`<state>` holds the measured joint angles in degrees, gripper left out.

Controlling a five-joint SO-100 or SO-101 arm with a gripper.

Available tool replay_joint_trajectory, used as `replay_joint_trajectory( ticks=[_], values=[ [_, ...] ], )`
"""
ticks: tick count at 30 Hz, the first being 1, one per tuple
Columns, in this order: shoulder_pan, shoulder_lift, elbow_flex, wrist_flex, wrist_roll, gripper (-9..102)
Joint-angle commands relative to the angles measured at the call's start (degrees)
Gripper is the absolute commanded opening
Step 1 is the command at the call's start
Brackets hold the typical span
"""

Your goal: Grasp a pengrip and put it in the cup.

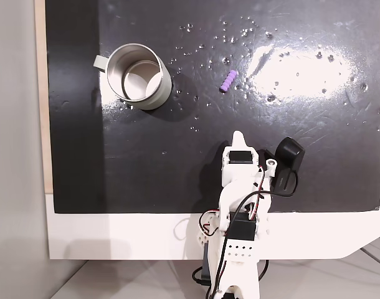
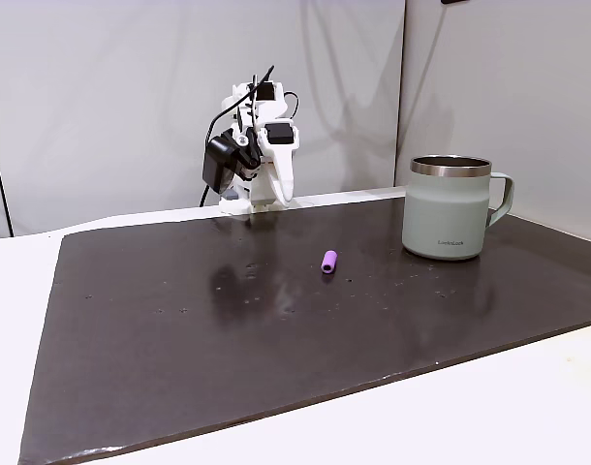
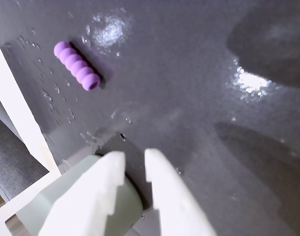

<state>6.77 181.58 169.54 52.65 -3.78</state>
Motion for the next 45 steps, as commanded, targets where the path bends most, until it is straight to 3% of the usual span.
replay_joint_trajectory(
  ticks=[1,9,14,18,24,38,45],
  values=[
    [3.0,0.4,-0.4,-1.1,-2.6,0],
    [5.2,0.4,-0.6,-0.8,-6.0,0],
    [9.6,0.4,-4.0,0.8,-22.1,0],
    [14.2,0.4,-4.8,-2.5,-32.2,0],
    [16.8,-1.0,-7.8,-5.2,-35.9,0],
    [15.4,-54.1,-45.4,-6.8,-45.7,0],
    [14.6,-77.6,-67.6,-1.8,-46.8,0]
  ],
)
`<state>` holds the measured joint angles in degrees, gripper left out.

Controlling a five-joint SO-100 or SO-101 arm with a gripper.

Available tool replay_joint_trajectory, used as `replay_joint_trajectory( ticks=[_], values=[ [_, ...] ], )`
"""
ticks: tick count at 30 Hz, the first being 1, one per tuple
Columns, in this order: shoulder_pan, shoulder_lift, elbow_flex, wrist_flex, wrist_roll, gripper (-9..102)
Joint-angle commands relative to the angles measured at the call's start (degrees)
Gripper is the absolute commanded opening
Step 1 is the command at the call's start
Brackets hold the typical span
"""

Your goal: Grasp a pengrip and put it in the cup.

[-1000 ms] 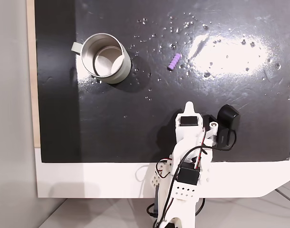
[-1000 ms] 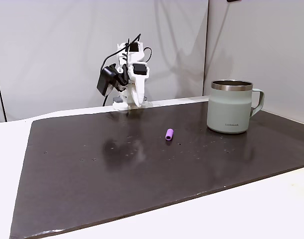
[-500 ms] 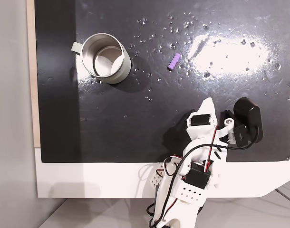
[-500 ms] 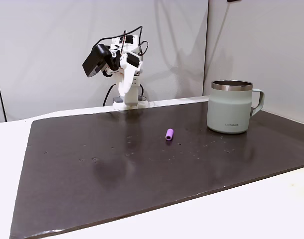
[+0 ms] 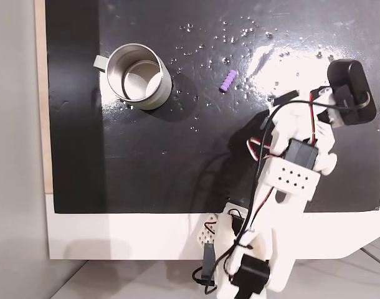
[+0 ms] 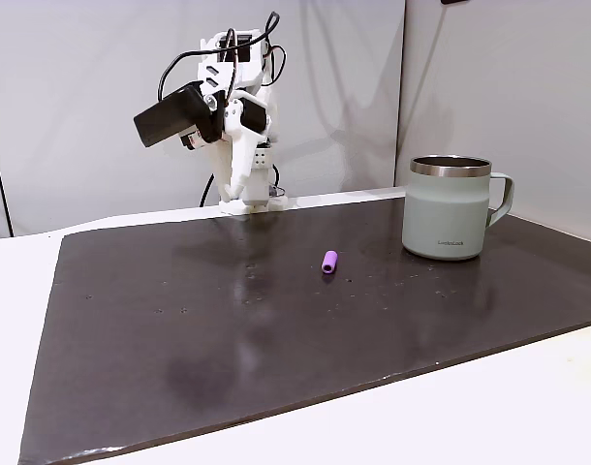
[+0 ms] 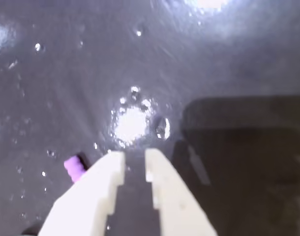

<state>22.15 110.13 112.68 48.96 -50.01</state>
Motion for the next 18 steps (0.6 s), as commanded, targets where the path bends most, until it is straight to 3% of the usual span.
replay_joint_trajectory(
  ticks=[1,6,14,18],
  values=[
    [-1.2,-8.2,-13.0,2.8,-0.5,0],
    [-4.0,-16.3,-23.2,8.0,-0.5,0],
    [-7.5,-33.8,-49.1,26.2,4.6,1],
    [-9.7,-33.6,-49.3,30.1,4.1,12]
  ],
)
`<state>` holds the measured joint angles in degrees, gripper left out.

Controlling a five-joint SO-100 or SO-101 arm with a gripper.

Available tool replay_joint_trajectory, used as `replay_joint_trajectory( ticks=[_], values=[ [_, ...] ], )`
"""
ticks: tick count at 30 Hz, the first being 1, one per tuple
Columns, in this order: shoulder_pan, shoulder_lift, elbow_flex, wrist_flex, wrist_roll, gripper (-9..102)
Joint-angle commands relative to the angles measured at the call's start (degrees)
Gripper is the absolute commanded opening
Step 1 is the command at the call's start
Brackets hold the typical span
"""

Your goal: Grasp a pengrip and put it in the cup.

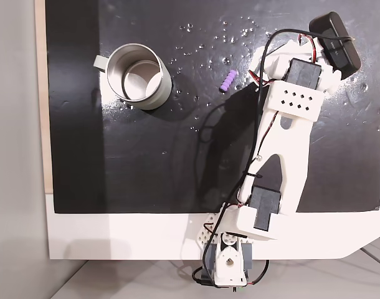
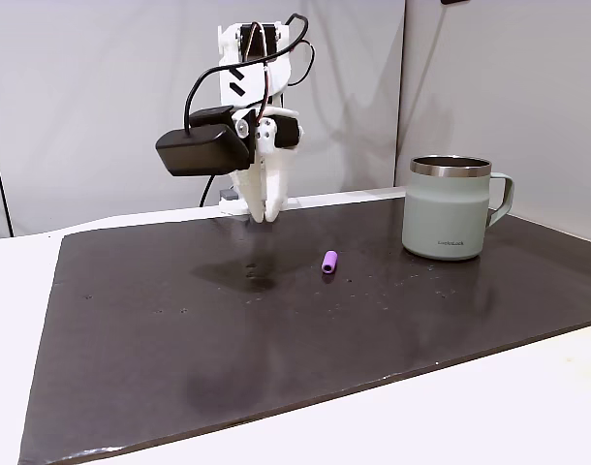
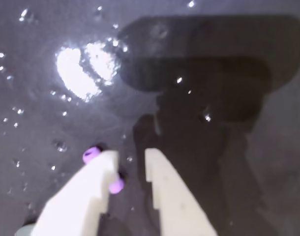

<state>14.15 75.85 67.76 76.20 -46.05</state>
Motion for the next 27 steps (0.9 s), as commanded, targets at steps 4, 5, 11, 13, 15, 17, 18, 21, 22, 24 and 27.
replay_joint_trajectory(
  ticks=[4,5,11,13,15,17,18,21,22,24,27],
  values=[
    [-3.8,1.0,-4.3,6.0,-3.2,22],
    [-4.3,1.0,-4.3,6.3,-4.2,23],
    [-8.2,0.0,-4.4,6.6,-10.9,24],
    [-9.1,-1.1,-4.4,5.9,-13.4,24],
    [-9.8,-2.5,-4.5,3.5,-15.3,24],
    [-10.3,-4.3,-5.3,2.1,-17.2,24],
    [-10.5,-5.2,-5.9,1.7,-18.1,24],
    [-11.2,-8.3,-8.1,1.0,-20.0,24],
    [-11.3,-9.3,-8.4,1.0,-21.0,24],
    [-11.6,-11.0,-8.4,0.2,-22.1,24],
    [-11.7,-13.4,-8.4,-1.1,-22.7,24]
  ],
)
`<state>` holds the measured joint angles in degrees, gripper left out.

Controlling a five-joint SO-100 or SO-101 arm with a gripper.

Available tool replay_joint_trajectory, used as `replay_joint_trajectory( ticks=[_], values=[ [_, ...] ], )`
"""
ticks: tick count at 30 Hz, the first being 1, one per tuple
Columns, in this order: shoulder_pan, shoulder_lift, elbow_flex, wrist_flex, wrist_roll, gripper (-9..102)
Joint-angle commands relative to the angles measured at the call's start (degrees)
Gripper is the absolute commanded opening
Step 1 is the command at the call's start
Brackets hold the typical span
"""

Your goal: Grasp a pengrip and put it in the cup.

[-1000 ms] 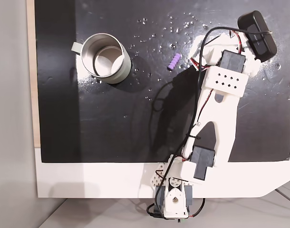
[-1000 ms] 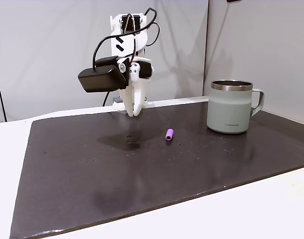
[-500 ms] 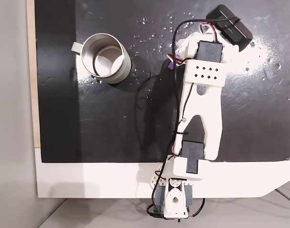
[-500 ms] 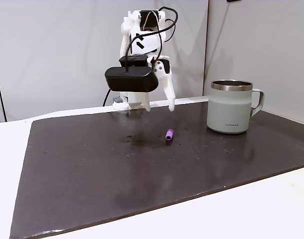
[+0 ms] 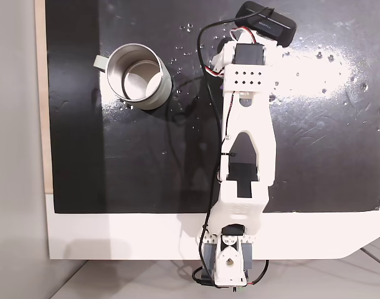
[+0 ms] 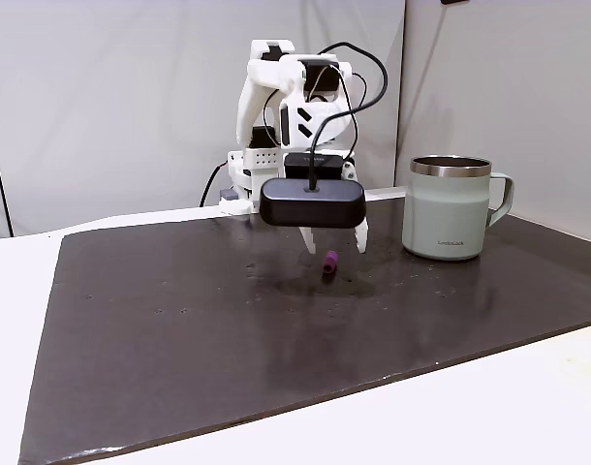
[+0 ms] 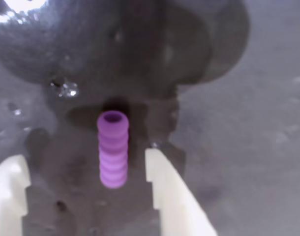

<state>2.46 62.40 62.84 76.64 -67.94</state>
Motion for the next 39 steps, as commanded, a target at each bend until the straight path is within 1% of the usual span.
replay_joint_trajectory(
  ticks=[1,4,9,15,20,24,26,32,36,39],
  values=[
    [-0.1,-0.7,-3.5,-1.8,-0.9,24],
    [-0.4,-1.0,-0.2,-4.0,-0.9,23],
    [-1.1,4.0,12.5,-10.9,-1.8,22],
    [-1.1,11.8,28.8,-21.2,-3.7,12],
    [0.4,12.6,32.2,-23.2,-4.0,0],
    [1.6,12.4,31.5,-23.6,-4.1,0],
    [1.7,12.7,29.0,-21.4,-3.4,0],
    [1.0,10.8,7.9,-5.8,1.4,0],
    [0.4,4.7,-11.9,5.9,4.2,0],
    [-1.1,-2.5,-30.9,18.4,6.2,0]
  ],
)
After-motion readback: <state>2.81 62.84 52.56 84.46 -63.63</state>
